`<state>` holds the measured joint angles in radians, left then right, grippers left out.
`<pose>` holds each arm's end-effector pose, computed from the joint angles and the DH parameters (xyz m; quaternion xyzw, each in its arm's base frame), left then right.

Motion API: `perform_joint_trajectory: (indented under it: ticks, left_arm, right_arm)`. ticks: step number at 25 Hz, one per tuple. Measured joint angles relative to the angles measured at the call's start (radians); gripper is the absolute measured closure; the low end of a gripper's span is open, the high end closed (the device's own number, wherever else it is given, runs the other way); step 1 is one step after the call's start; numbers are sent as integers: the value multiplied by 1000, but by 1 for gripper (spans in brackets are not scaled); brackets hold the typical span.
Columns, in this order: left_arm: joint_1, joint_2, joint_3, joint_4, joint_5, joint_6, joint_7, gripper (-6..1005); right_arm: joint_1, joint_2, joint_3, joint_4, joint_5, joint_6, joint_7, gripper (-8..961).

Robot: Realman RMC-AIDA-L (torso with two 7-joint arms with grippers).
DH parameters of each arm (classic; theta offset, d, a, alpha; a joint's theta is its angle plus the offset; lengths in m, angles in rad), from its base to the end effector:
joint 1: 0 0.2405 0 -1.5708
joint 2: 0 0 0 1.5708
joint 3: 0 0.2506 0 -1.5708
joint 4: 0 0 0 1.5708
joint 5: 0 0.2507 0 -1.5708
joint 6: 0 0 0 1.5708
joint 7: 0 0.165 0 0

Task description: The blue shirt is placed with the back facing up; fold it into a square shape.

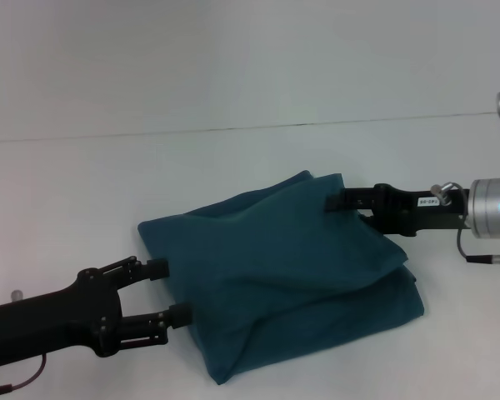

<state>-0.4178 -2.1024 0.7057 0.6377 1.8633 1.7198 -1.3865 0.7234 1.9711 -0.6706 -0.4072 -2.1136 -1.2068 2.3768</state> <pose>-0.2762 0.3215 -0.0167 -0.9068 -0.2436 -0.3340 0.0824 0.2895 0.4346 -0.0201 -0.7102 0.6593 0.2157 0.1205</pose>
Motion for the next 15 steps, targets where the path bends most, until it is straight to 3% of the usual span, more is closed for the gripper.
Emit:
perform_joint_trajectory:
  ticks: [11, 15]
  left_arm:
    - [5, -3, 5, -3, 1, -10, 11, 76]
    - [5, -4, 6, -5, 1, -11, 14, 76]
  right_arm:
    - [9, 25, -8, 21, 6, 71, -12, 185]
    - [19, 44, -8, 22, 7, 118, -14, 298]
